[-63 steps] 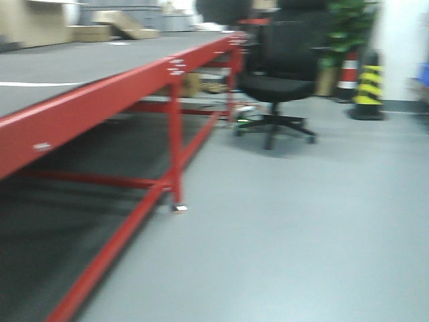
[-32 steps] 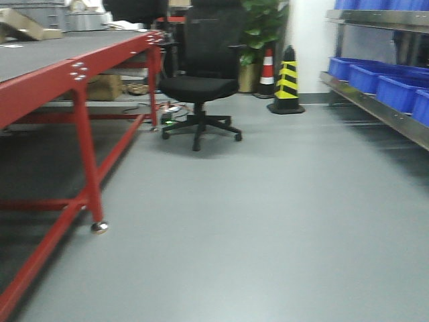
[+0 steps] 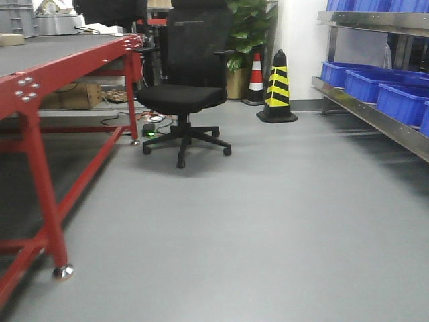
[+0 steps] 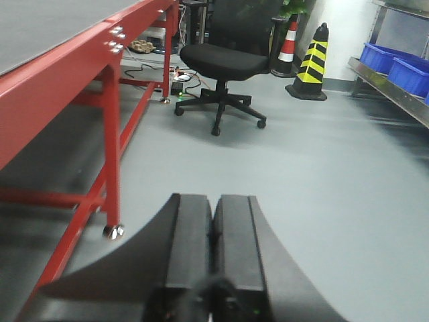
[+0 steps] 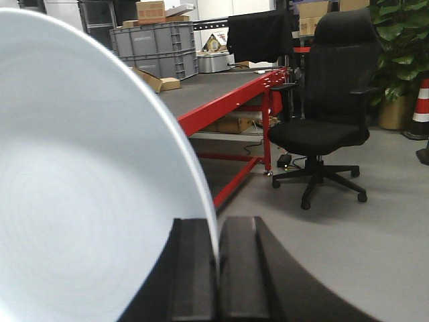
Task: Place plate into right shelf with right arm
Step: 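Drive the base with the held plate to the steel shelf rack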
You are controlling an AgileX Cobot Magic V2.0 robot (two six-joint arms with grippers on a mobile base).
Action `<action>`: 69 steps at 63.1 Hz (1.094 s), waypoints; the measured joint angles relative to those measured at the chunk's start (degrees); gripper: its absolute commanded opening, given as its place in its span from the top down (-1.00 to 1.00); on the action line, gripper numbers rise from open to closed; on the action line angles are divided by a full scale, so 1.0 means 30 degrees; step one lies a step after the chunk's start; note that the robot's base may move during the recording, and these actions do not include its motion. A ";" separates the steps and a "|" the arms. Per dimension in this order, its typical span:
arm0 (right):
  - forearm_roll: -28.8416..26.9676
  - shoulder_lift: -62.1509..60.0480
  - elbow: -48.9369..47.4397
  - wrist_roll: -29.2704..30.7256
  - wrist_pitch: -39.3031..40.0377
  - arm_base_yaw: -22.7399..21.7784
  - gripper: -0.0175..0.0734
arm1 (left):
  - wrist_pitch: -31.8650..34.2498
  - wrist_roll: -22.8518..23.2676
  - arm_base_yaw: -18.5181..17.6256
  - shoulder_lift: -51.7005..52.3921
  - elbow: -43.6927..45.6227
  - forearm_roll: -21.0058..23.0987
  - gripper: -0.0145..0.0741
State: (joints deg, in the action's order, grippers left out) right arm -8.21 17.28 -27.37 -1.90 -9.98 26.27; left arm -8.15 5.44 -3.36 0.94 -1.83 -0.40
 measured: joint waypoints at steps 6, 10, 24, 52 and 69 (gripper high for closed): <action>0.0000 0.0000 0.0000 0.0000 0.0000 0.0000 0.49 | 0.0000 0.0000 0.0000 0.0000 0.0000 0.0000 0.78; 0.0000 0.0000 0.0000 0.0000 0.0000 0.0000 0.49 | 0.0000 0.0000 0.0000 0.0000 0.0000 0.0000 0.78; 0.0000 0.0000 0.0000 0.0000 0.0000 0.0000 0.49 | 0.0000 0.0000 0.0000 0.0000 0.0000 0.0000 0.78; 0.0000 0.0000 0.0000 0.0000 0.0000 0.0000 0.49 | 0.0000 0.0000 0.0000 0.0000 0.0000 0.0000 0.78; 0.0000 0.0000 0.0000 0.0000 0.0000 0.0000 0.49 | 0.0000 0.0000 0.0000 0.0000 0.0000 0.0000 0.78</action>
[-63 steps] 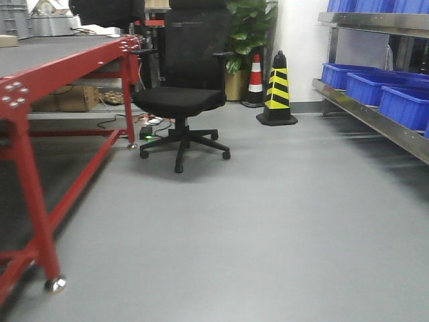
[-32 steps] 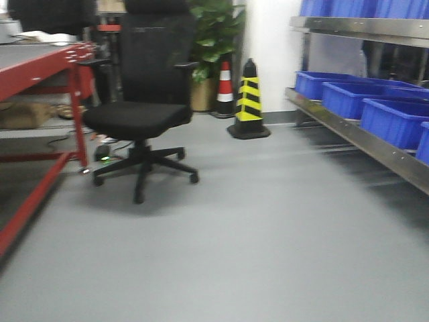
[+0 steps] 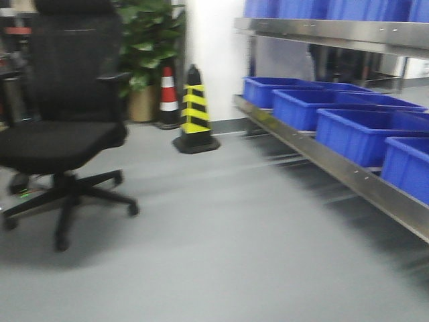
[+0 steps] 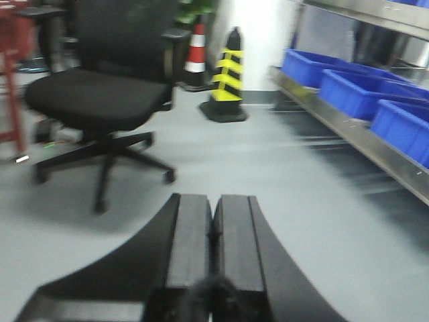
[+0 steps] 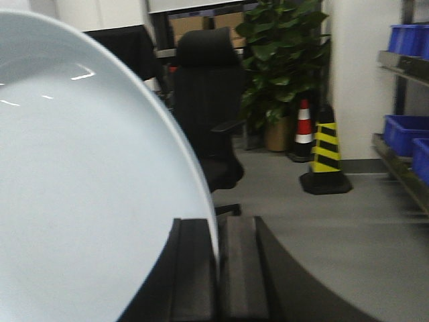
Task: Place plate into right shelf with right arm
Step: 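Drive the base with the held plate to the steel shelf rack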
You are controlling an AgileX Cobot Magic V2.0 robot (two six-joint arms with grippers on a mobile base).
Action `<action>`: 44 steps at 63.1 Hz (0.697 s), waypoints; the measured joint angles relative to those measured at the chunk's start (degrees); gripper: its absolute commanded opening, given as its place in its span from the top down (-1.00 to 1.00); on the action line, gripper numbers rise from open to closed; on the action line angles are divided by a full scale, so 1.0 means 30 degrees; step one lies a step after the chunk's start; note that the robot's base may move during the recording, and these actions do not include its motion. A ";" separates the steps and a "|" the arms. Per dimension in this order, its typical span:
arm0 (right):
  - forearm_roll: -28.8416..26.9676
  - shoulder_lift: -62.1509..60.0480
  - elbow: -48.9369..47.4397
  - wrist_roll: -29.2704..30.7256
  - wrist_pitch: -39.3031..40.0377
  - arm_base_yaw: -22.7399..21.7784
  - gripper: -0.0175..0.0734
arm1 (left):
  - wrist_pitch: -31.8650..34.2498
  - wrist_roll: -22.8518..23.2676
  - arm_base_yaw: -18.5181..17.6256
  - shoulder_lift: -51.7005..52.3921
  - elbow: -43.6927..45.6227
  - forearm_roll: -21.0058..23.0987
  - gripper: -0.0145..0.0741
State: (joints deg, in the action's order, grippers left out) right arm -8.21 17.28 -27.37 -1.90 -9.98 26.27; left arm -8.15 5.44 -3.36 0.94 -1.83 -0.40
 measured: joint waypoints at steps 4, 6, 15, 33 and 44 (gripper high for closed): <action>0.0000 0.0000 0.0000 0.0000 0.0000 0.0000 0.49 | 0.0000 0.0000 0.0000 0.0000 0.0000 0.0000 0.78; 0.0000 0.0000 0.0000 0.0000 0.0000 0.0000 0.49 | 0.0000 0.0000 0.0000 0.0000 0.0000 0.0000 0.78; 0.0000 0.0000 0.0000 0.0000 0.0000 0.0000 0.49 | 0.0000 0.0000 0.0000 0.0000 0.0000 0.0000 0.78; 0.0000 0.0000 0.0000 0.0000 0.0000 0.0000 0.49 | 0.0000 0.0000 0.0000 0.0000 0.0000 0.0000 0.78; 0.0000 0.0000 0.0000 0.0000 0.0000 0.0000 0.49 | 0.0000 0.0000 0.0000 0.0000 0.0000 0.0000 0.78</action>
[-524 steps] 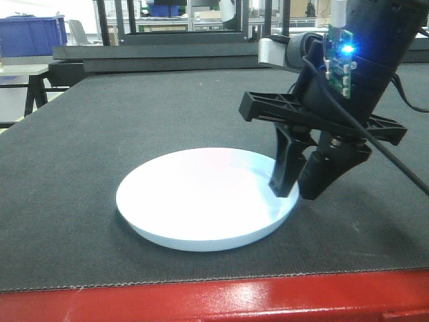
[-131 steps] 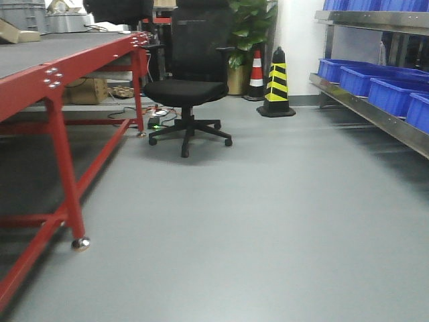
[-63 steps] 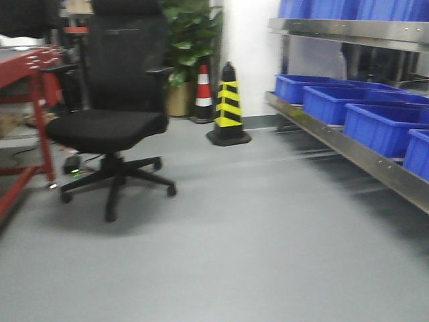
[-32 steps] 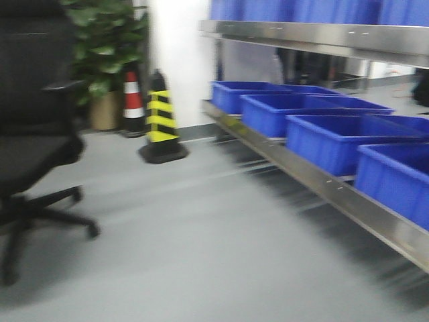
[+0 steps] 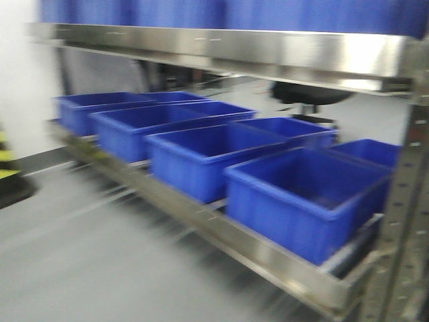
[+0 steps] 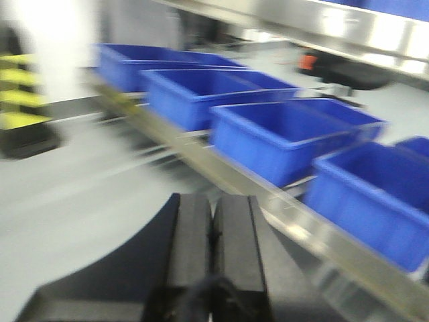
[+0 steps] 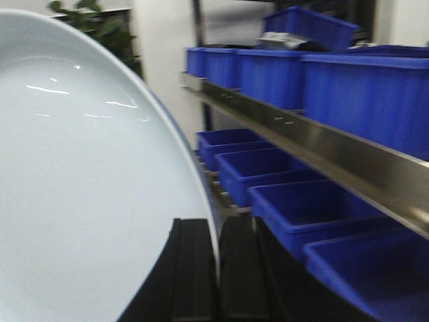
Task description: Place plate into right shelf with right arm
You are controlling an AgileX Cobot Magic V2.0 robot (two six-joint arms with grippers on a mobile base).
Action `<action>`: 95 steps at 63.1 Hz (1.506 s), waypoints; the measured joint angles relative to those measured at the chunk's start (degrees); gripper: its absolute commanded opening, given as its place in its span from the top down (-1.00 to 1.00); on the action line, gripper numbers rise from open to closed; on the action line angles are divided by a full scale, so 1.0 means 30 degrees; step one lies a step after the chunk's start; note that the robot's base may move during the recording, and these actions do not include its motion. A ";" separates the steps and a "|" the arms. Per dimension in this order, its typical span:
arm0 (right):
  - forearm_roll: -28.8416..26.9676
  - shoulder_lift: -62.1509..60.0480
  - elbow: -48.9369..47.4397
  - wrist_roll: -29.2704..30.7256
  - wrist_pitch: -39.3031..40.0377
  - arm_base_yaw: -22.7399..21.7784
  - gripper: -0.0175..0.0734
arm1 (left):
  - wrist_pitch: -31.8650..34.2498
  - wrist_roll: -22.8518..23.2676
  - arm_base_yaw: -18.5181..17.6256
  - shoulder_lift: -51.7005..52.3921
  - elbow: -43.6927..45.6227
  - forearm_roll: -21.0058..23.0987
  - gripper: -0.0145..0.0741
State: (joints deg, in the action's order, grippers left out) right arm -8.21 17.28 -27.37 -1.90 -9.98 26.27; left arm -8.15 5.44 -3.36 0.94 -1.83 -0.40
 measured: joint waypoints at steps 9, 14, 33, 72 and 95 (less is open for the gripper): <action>0.0000 0.0000 0.0000 0.0000 0.0000 0.0000 0.49 | 0.0000 0.0000 0.0000 0.0000 0.0000 0.0000 0.78; 0.0000 0.0000 0.0000 0.0000 0.0000 0.0000 0.49 | 0.0000 0.0000 0.0000 0.0000 0.0000 0.0000 0.78; 0.0000 0.0000 0.0000 0.0000 0.0000 0.0000 0.49 | 0.0000 0.0000 0.0000 0.0000 0.0000 0.0000 0.78; 0.0000 0.0000 0.0000 0.0000 0.0000 0.0000 0.49 | 0.0000 0.0000 0.0000 0.0000 0.0000 0.0000 0.78; 0.0000 0.0000 0.0000 0.0000 0.0000 0.0000 0.49 | 0.0000 0.0000 0.0000 0.0000 0.0000 0.0000 0.78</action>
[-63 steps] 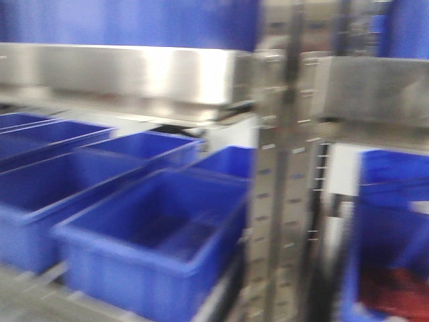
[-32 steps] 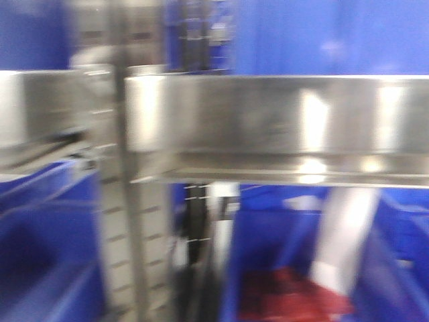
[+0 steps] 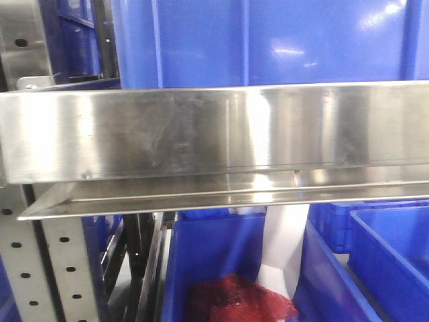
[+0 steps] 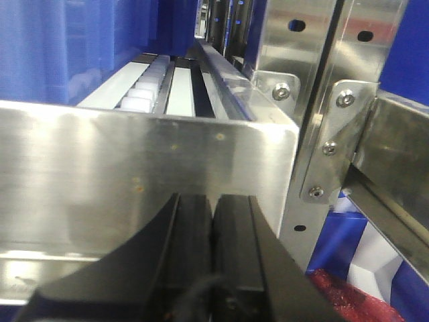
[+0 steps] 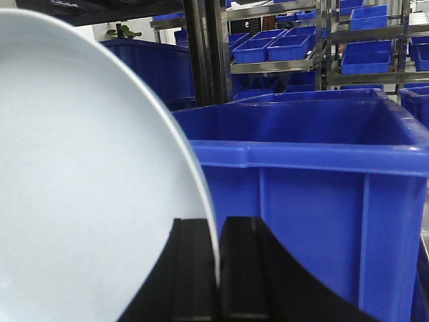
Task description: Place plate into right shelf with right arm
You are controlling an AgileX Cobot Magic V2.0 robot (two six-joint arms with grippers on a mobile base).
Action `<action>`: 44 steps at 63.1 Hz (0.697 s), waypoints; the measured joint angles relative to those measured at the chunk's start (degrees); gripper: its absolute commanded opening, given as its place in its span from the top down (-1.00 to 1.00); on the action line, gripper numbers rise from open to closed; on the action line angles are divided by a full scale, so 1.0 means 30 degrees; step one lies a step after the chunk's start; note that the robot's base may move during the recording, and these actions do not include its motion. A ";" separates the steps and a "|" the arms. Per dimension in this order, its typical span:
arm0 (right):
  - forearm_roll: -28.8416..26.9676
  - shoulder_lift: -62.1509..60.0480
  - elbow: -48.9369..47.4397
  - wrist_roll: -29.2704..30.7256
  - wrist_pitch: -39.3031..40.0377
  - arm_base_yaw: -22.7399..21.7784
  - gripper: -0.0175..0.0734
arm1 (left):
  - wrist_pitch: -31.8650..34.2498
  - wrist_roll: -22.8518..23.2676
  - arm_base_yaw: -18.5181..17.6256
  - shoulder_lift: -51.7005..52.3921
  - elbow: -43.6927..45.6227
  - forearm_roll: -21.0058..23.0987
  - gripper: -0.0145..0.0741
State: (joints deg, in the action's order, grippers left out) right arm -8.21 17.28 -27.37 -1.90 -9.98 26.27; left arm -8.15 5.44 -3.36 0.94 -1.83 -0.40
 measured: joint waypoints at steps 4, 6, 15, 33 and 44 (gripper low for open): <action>0.0000 0.0000 0.0000 0.0000 0.0000 0.0000 0.49 | 0.0000 0.0000 0.0000 0.0000 0.0000 0.0000 0.78; 0.0000 0.0000 0.0000 0.0000 0.0000 0.0000 0.49 | 0.0000 0.0000 0.0000 0.0000 0.0000 0.0000 0.78; 0.0000 0.0000 0.0000 0.0000 0.0000 0.0000 0.49 | 0.0000 0.0000 0.0000 0.0000 0.0000 0.0000 0.78; 0.0000 0.0000 0.0000 0.0000 0.0282 0.0000 0.49 | 0.0000 0.0000 0.0000 0.0000 0.0000 0.0000 0.78; 0.0000 0.0000 0.0000 0.0000 0.1341 0.0000 0.49 | 0.0000 0.0000 0.0000 0.0000 0.0000 0.0000 0.78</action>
State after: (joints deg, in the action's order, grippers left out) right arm -8.21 17.28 -27.37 -1.90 -5.95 26.27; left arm -8.15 5.44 -3.36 0.94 -1.83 -0.40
